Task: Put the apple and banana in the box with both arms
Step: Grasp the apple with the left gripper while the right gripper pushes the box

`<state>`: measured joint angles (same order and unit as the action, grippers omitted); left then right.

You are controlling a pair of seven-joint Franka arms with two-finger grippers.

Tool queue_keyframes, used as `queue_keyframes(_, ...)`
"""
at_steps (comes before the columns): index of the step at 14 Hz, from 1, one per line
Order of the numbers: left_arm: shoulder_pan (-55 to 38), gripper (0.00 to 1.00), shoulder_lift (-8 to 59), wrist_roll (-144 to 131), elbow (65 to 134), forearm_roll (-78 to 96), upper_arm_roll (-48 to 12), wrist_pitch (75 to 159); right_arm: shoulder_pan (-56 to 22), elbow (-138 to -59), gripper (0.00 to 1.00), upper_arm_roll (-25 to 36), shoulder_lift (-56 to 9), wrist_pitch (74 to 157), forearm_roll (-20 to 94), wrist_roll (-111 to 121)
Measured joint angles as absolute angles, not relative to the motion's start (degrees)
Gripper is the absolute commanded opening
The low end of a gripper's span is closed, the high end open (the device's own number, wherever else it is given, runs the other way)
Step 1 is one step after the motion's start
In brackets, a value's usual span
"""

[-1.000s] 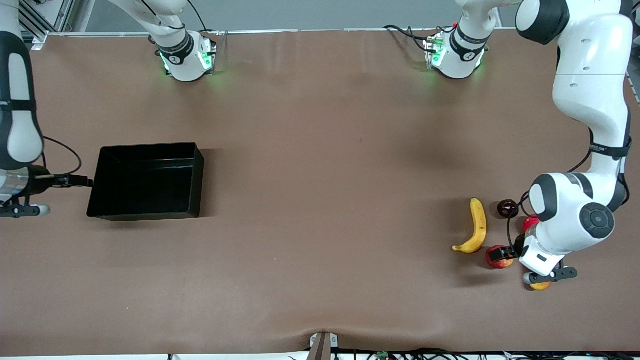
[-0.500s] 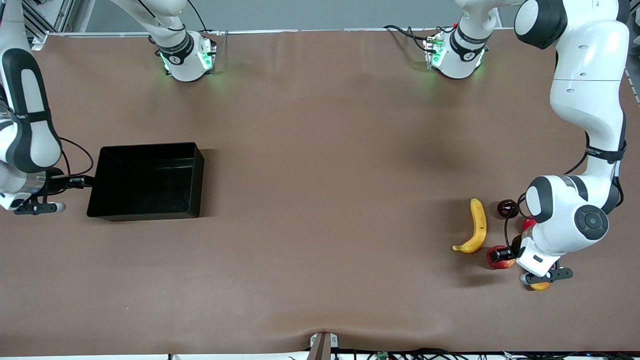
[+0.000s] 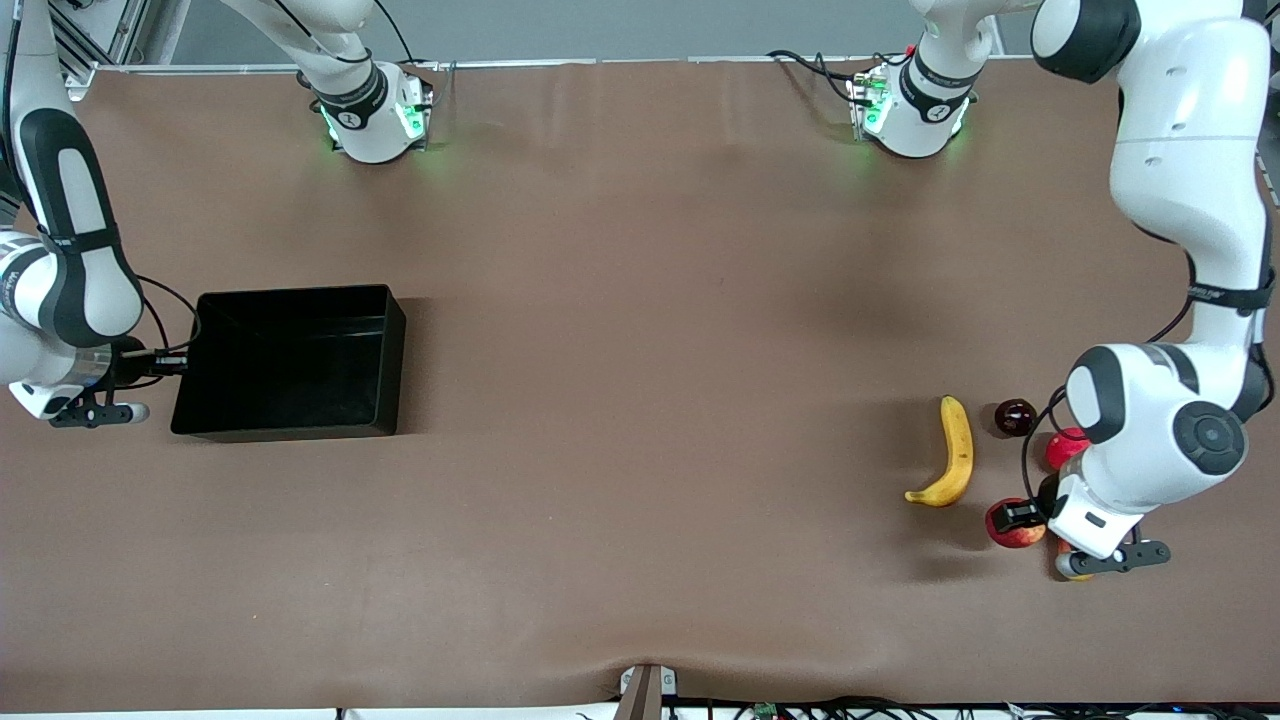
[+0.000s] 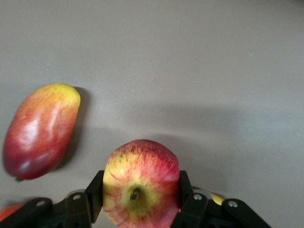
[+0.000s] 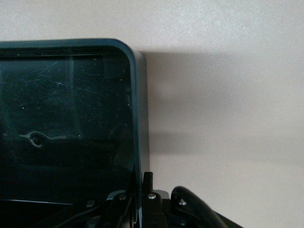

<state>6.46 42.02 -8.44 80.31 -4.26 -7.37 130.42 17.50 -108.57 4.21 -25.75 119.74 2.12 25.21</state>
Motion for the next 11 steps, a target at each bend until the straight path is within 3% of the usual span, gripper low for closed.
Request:
queue_keyframes(5, 5.9, 0.0, 33.3, -8.4, 80.5, -4.3, -8.9, 121.8, 17.5, -104.9, 0.0, 3.6, -25.0, 109.5, 3.0, 25.2)
queue_keyframes(11, 6.0, 0.0, 27.9, -8.6, 80.6, -4.3, -11.3, 116.4, 14.6, -100.9, 0.0, 2.9, -22.2, 97.8, 7.9, 23.0)
